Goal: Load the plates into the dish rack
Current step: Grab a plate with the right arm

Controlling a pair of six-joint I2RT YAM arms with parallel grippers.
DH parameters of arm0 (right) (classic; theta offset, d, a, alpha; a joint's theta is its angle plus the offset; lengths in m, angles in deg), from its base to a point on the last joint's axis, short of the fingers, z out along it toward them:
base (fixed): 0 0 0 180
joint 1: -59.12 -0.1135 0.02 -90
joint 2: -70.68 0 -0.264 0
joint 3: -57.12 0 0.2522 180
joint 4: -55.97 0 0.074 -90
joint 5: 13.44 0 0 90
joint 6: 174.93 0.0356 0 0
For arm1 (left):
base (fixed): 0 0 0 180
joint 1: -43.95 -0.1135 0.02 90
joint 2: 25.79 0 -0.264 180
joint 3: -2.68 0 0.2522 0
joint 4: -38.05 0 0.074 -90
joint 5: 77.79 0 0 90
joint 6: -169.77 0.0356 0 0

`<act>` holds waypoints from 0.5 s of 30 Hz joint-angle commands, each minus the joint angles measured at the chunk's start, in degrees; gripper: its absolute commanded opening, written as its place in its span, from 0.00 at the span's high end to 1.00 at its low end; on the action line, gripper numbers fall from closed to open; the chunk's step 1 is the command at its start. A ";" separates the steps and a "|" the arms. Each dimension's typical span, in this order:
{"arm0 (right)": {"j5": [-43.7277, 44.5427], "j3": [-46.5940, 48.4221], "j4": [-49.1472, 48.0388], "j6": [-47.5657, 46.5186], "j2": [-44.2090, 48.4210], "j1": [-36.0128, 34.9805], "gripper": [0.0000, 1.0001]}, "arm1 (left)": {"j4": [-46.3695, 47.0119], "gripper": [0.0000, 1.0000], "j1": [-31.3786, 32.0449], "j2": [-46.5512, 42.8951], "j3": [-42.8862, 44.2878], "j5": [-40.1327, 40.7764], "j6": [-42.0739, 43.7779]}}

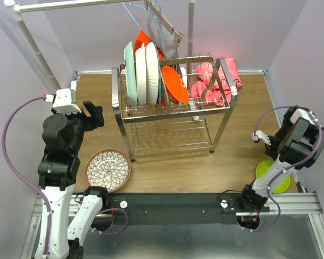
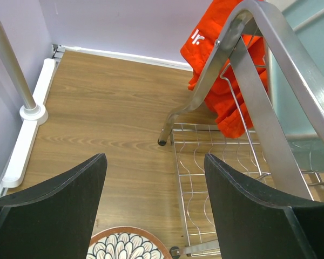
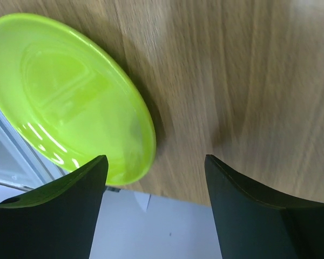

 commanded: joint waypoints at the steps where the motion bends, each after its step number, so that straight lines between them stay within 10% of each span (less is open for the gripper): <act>1: 1.19 -1.21 3.34 -3.48 -2.88 0.30 0.21 | -0.74 0.18 -0.32 -0.90 0.07 -1.31 0.46; 15: -0.30 -10.44 -4.29 -1.73 -1.74 0.30 0.40 | -1.79 0.18 -0.32 -2.31 1.03 -0.26 1.16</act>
